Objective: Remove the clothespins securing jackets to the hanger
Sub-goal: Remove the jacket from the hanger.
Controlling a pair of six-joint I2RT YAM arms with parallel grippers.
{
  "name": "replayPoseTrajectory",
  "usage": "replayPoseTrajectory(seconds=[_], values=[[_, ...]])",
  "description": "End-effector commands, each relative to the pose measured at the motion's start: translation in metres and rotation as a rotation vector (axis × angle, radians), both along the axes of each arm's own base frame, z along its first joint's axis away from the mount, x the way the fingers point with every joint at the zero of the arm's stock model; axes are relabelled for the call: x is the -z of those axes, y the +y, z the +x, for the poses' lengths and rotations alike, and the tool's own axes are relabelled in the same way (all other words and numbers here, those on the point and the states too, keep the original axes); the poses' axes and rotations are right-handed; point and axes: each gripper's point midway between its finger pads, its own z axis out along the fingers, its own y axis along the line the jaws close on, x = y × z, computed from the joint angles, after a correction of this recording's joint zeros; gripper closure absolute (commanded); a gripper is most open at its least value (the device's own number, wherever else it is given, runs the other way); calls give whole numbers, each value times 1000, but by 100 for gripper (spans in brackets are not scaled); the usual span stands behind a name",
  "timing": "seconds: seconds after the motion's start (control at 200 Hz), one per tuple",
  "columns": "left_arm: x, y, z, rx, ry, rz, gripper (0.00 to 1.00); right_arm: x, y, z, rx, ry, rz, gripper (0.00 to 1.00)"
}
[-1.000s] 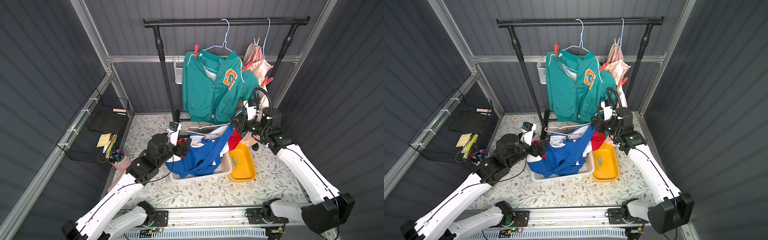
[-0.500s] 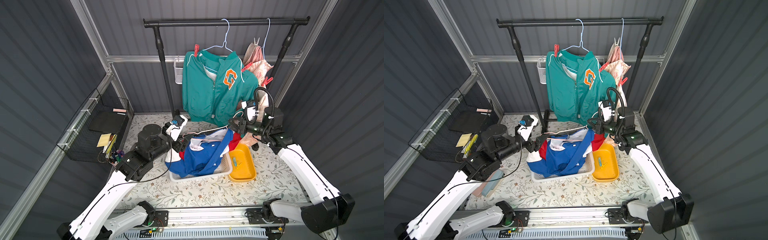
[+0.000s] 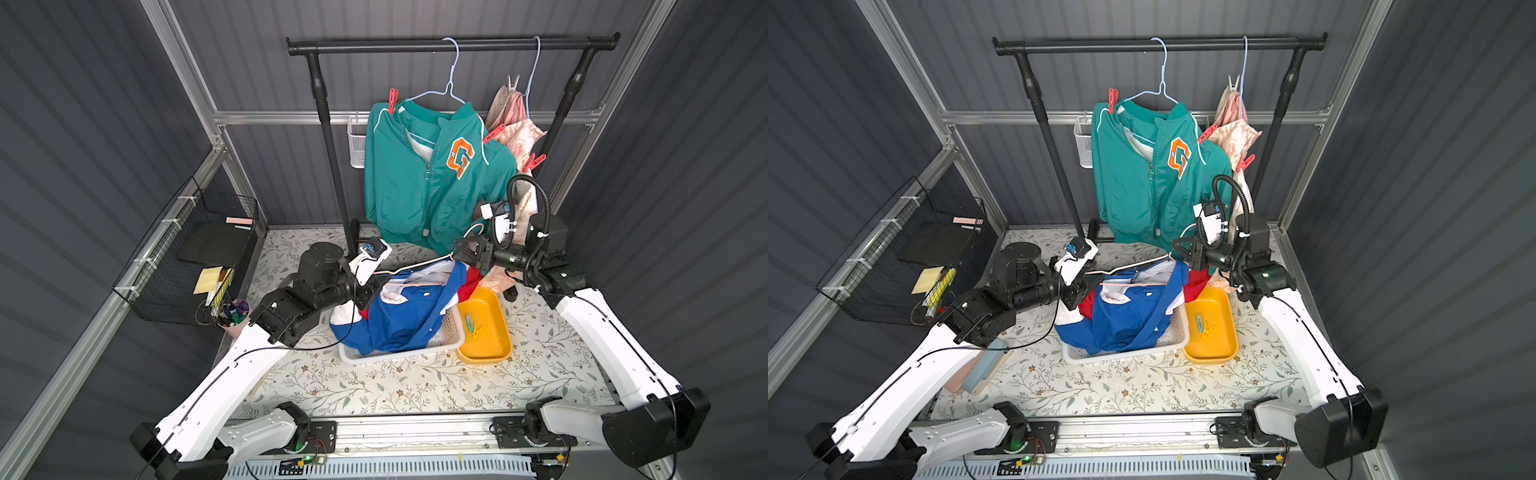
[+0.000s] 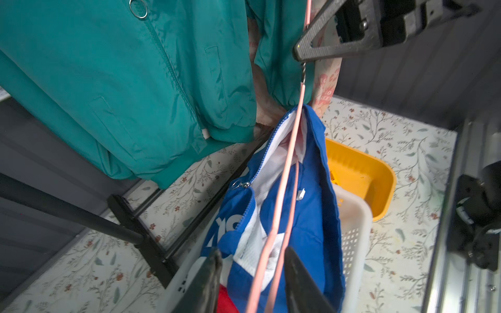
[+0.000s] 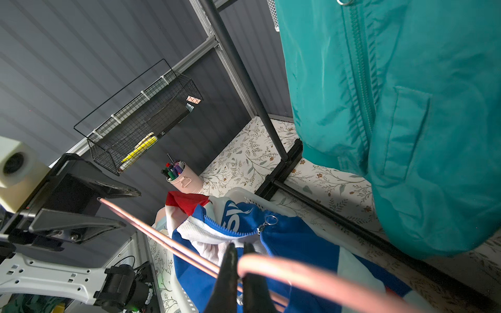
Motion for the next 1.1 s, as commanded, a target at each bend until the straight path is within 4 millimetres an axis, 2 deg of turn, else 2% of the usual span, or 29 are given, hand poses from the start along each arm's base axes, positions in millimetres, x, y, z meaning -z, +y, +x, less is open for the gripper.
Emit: replayPoseTrajectory(seconds=[0.0, 0.245, 0.305, 0.345, 0.385, 0.51, 0.605, 0.76, 0.775, 0.835, 1.011, 1.096], values=[[-11, -3, -7, 33, 1, -27, 75, -13, 2, -5, -38, -42, 9, 100], [-15, -6, -15, 62, 14, -70, 94, -14, 5, -6, -64, -38, 16, 100], [-13, -6, -17, 65, 22, -77, 96, -14, 6, -7, -73, -36, 18, 94], [-12, -6, -18, 64, 29, -81, 97, -15, 7, -7, -77, -35, 21, 86], [-11, -5, -19, 62, 33, -85, 100, -17, 7, -7, -77, -36, 24, 73], [-14, 3, -25, 34, 38, -109, 100, -23, 3, -5, -34, -50, 33, 25], [-18, 8, -34, 27, 34, -139, 100, -35, 0, -6, -9, -72, 63, 2], [-17, 21, -41, -17, 45, -151, 100, -58, -6, -1, 52, -90, 120, 1], [-17, 22, -42, -18, 46, -156, 100, -71, -9, -9, 59, -118, 134, 1], [-21, 25, -46, -29, 41, -176, 100, -85, -14, -11, 93, -134, 161, 1], [-40, 46, -49, -124, 2, -228, 100, -122, -27, -20, 169, -181, 242, 1], [-57, 59, -50, -183, -35, -267, 100, -129, -38, -19, 240, -176, 244, 1]])
